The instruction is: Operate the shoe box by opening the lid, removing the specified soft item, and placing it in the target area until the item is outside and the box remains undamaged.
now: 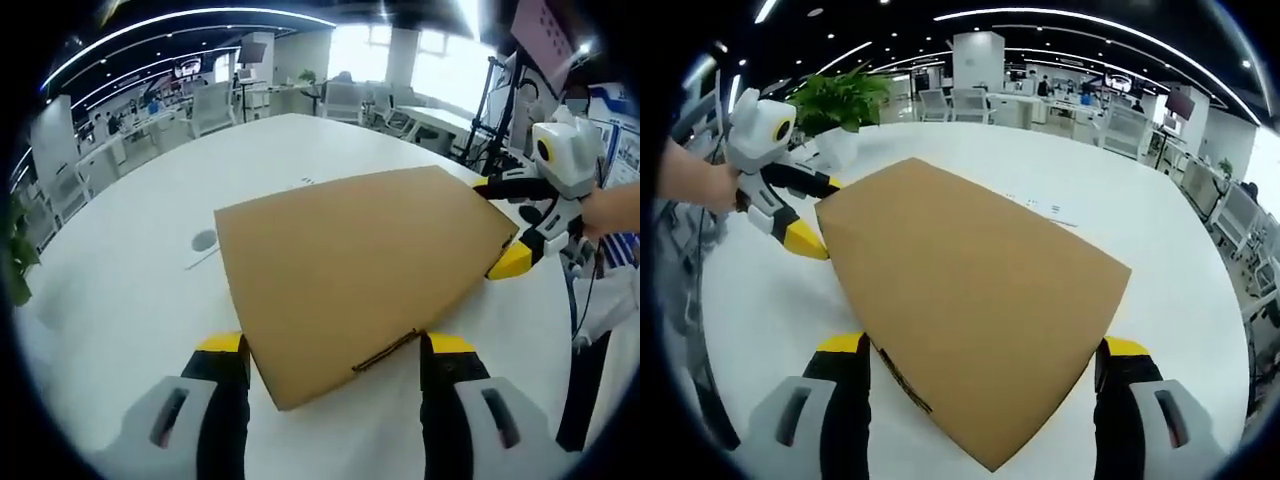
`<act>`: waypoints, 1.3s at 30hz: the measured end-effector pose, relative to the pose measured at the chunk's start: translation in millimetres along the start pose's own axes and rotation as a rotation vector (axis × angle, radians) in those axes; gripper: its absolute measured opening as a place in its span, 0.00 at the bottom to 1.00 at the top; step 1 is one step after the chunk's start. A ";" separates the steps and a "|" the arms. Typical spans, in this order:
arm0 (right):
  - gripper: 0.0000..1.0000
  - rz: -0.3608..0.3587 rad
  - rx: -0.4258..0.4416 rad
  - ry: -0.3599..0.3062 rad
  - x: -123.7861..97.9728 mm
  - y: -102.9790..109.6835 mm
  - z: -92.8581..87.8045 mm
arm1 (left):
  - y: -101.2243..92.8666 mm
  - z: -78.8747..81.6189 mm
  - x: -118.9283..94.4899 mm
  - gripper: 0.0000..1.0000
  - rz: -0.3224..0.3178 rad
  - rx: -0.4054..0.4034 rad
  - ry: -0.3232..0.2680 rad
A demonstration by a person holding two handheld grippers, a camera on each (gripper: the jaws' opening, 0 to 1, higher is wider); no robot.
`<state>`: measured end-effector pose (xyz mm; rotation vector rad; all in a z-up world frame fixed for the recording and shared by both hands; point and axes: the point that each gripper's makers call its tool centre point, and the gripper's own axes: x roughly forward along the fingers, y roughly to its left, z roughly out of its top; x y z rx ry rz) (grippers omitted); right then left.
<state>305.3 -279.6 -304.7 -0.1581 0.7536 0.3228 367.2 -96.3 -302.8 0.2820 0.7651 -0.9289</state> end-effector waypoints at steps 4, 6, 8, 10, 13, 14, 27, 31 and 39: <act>0.94 0.010 -0.009 0.009 0.9 -1.1 1.0 | -0.6 -0.9 -0.1 0.69 0.007 -0.009 -0.002; 0.94 0.014 -0.013 0.022 1.7 -1.5 1.5 | -0.4 -1.7 -0.1 0.69 0.012 -0.020 -0.005; 0.94 0.018 -0.017 0.024 1.6 -2.0 1.3 | -1.9 -2.1 -0.7 0.68 0.018 -0.028 0.001; 0.94 0.021 -0.018 0.022 1.6 -2.2 1.4 | -1.7 -2.1 -0.4 0.68 0.020 -0.033 0.000; 0.94 0.025 -0.025 0.023 1.6 -2.2 1.4 | -2.5 -3.1 -0.7 0.68 0.028 -0.039 0.004; 0.94 0.026 -0.025 0.024 1.7 -2.3 1.5 | -2.5 -3.6 -1.0 0.68 0.032 -0.047 0.005; 0.94 0.051 -0.050 0.031 3.8 -5.1 2.9 | -5.6 -6.2 -3.4 0.67 0.067 -0.090 0.001; 0.94 0.055 -0.052 0.024 4.3 -5.4 3.3 | -6.2 -7.0 -4.1 0.67 0.076 -0.107 -0.002; 0.95 0.052 -0.061 0.016 6.4 -4.5 5.3 | -8.1 -9.0 -6.2 0.67 0.094 -0.131 -0.002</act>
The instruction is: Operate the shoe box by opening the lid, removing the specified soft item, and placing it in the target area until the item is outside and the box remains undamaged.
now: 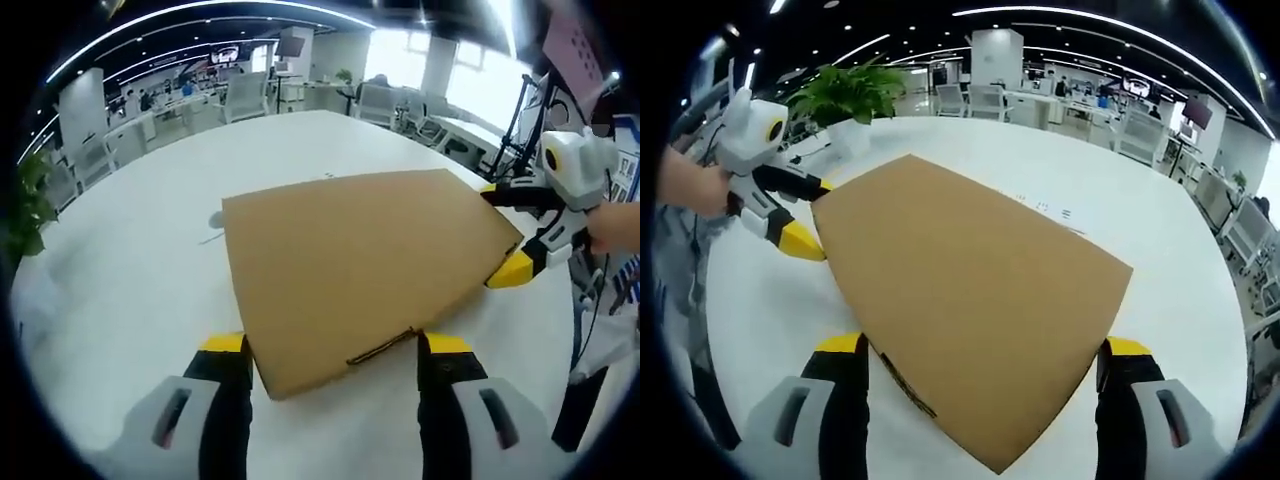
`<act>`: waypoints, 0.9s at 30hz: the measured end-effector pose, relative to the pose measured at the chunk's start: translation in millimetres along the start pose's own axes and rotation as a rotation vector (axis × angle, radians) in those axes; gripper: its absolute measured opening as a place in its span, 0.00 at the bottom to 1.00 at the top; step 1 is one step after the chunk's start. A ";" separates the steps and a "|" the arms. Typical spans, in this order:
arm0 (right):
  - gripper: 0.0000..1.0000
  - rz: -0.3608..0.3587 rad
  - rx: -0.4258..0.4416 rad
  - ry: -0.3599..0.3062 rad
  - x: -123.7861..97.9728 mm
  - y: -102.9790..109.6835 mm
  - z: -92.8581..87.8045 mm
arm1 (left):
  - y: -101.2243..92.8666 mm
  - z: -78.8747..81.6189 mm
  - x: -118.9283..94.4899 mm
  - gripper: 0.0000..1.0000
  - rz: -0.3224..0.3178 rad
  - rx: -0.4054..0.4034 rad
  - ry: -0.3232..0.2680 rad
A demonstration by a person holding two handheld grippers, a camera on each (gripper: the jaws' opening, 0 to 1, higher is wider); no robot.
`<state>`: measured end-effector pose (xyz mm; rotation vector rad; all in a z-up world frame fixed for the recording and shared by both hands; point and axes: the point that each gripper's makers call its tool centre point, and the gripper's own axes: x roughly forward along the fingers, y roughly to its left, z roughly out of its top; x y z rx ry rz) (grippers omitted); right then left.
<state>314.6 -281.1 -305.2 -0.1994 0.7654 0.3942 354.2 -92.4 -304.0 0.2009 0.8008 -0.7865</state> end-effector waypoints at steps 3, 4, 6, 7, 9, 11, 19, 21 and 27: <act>0.95 0.004 -0.004 -0.002 0.3 -0.3 0.3 | -0.2 -1.0 -0.2 0.67 0.004 -0.006 -0.001; 0.95 0.005 -0.004 -0.002 0.3 -0.3 0.3 | -0.3 -1.4 -0.5 0.67 0.006 -0.007 -0.002; 0.95 0.008 -0.009 -0.006 0.5 0.1 0.6 | -0.8 -2.4 -1.4 0.67 0.011 -0.012 0.006; 0.95 0.010 -0.012 -0.007 0.4 0.4 0.7 | -1.0 -2.6 -1.7 0.67 0.012 -0.013 0.007; 0.95 0.015 -0.015 -0.012 0.4 0.6 0.9 | -1.1 -4.1 -2.4 0.66 0.018 -0.024 0.007; 0.95 0.018 -0.016 -0.019 1.1 0.7 1.4 | -1.3 -5.0 -3.1 0.66 0.025 -0.035 0.002; 0.96 0.039 -0.039 -0.020 2.3 2.1 2.7 | -4.1 -9.8 -6.9 0.66 0.049 -0.061 0.006; 0.96 0.046 -0.046 -0.016 2.7 2.6 3.0 | -4.6 -11.3 -8.5 0.66 0.054 -0.067 0.000; 0.96 0.071 -0.072 -0.015 3.7 5.6 4.4 | -6.5 -15.7 -13.3 0.66 0.076 -0.089 -0.006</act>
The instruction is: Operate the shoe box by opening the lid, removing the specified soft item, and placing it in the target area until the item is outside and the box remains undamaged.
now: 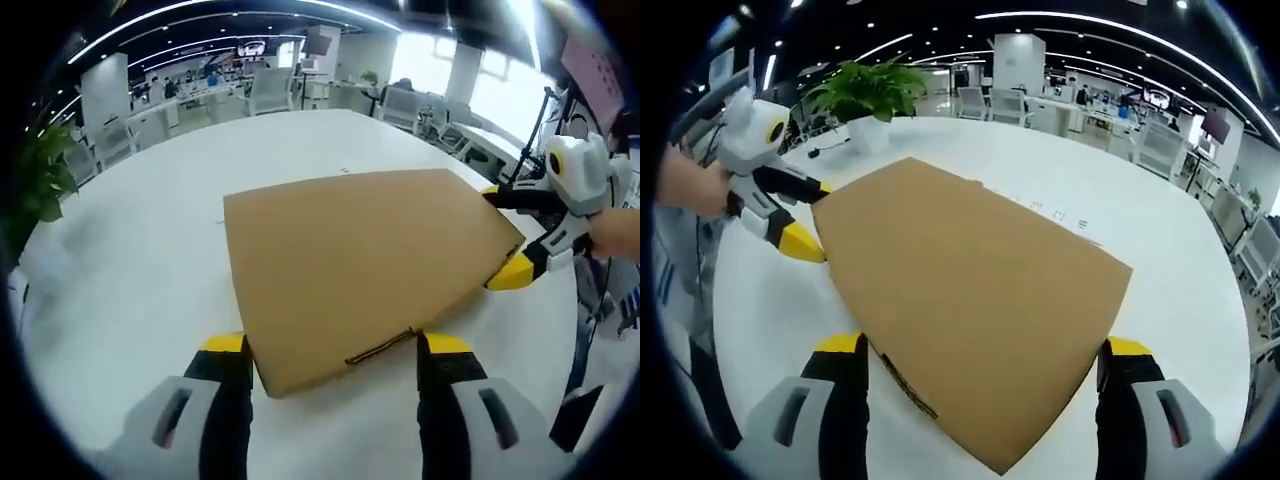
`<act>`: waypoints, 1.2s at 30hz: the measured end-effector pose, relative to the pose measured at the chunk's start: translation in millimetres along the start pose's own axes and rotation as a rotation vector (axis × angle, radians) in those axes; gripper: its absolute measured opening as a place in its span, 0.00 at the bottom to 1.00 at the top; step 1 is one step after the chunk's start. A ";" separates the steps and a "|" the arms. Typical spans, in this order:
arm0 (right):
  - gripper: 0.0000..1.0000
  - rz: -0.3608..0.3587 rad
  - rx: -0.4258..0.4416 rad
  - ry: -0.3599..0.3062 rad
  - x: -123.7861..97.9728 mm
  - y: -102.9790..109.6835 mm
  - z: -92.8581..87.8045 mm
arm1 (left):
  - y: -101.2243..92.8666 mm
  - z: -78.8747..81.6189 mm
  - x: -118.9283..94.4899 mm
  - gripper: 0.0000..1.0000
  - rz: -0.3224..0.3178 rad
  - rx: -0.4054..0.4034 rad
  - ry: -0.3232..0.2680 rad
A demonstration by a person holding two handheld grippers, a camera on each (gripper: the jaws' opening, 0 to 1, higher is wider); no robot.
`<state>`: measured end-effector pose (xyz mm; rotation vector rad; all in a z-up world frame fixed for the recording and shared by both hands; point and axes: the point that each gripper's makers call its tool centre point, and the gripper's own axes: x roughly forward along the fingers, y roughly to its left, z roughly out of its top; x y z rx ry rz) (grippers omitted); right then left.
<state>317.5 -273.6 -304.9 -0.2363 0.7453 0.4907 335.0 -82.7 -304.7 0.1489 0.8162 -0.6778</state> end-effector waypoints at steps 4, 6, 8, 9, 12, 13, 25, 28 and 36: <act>0.96 0.018 -0.018 0.010 1.5 2.6 1.4 | 0.4 -4.0 -3.8 0.66 0.017 -0.019 0.004; 0.96 0.024 -0.023 0.012 2.4 3.3 2.3 | 1.3 -5.2 -4.7 0.66 0.024 -0.028 0.003; 0.96 0.027 -0.029 0.019 3.5 3.9 2.9 | 0.6 -6.4 -6.0 0.66 0.029 -0.033 0.003; 0.96 0.028 -0.032 0.019 3.8 4.1 3.1 | 0.8 -6.8 -6.6 0.66 0.032 -0.037 0.003; 0.97 0.038 -0.042 0.018 4.5 5.6 3.6 | 0.7 -9.0 -9.1 0.66 0.041 -0.049 0.004; 0.97 0.041 -0.045 0.019 4.7 6.1 3.8 | 0.5 -10.0 -10.6 0.66 0.045 -0.053 0.004; 0.97 0.069 -0.079 0.020 6.7 12.8 5.3 | -0.4 -18.2 -17.7 0.66 0.074 -0.085 0.014; 0.97 0.073 -0.084 0.028 6.3 13.7 5.1 | -1.5 -19.9 -18.9 0.66 0.081 -0.092 0.013; 0.94 0.064 -0.078 0.024 2.1 19.5 0.7 | -3.7 -25.5 -24.0 0.65 0.083 -0.100 0.015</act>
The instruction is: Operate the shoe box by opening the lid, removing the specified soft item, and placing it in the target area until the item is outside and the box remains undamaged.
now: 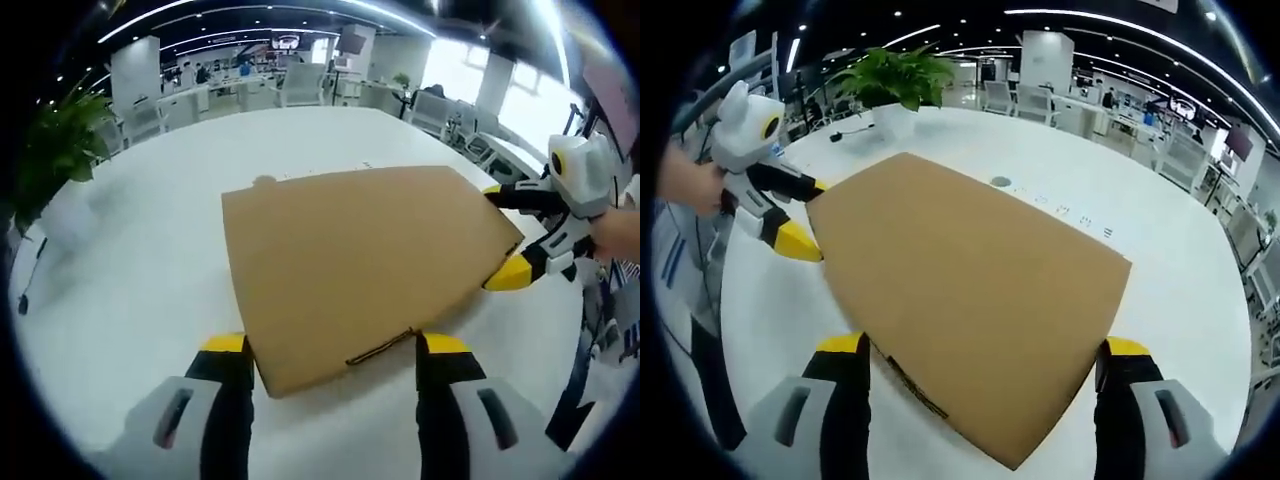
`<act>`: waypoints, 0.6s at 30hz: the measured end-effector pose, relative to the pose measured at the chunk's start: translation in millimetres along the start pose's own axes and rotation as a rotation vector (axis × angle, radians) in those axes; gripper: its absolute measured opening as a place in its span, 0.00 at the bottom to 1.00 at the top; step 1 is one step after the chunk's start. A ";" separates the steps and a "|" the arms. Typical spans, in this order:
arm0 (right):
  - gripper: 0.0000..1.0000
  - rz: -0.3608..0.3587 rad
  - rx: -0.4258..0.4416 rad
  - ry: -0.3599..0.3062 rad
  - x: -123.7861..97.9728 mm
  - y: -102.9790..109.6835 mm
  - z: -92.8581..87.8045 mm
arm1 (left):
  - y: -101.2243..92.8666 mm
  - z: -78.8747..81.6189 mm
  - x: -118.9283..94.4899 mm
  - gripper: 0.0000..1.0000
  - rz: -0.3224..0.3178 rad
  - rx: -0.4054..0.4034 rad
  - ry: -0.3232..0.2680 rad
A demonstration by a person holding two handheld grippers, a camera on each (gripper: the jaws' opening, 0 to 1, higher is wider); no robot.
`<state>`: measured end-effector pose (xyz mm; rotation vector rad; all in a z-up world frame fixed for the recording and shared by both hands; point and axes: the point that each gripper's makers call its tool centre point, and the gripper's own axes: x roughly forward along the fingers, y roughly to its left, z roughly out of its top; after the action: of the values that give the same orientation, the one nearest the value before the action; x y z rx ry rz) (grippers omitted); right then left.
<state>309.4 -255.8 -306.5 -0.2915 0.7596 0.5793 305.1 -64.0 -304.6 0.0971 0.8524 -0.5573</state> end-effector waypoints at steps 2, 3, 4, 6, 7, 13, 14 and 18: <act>0.94 -0.001 0.000 -0.004 -0.1 0.8 -0.2 | 0.2 -1.0 -0.8 0.64 -0.002 0.002 0.010; 0.94 -0.002 0.000 -0.005 -0.3 1.1 -0.2 | 0.2 -1.5 -0.9 0.65 0.000 0.001 0.010; 0.94 -0.003 0.001 -0.005 -0.5 1.4 -0.2 | -0.1 -2.0 -1.1 0.65 0.003 0.001 0.008; 0.93 -0.004 0.004 -0.005 -1.2 2.1 -0.7 | -0.1 -2.6 -1.2 0.65 0.005 -0.002 0.001; 0.93 -0.005 0.007 -0.005 -1.9 2.9 -1.2 | -0.2 -3.4 -1.8 0.65 0.006 -0.003 -0.001; 0.93 -0.009 0.011 -0.011 -4.7 8.3 -2.9 | -0.6 -7.3 -6.0 0.65 0.002 -0.002 -0.004; 0.93 -0.010 0.012 -0.012 -5.1 9.2 -3.2 | -0.4 -7.6 -6.5 0.64 0.000 -0.002 -0.004; 0.93 -0.011 0.012 -0.015 -6.7 13.8 -4.2 | -0.9 -10.8 -9.5 0.65 0.001 0.000 -0.002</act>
<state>294.9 -249.1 -305.2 -0.2795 0.7463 0.5658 292.3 -57.5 -304.6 0.0966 0.8501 -0.5565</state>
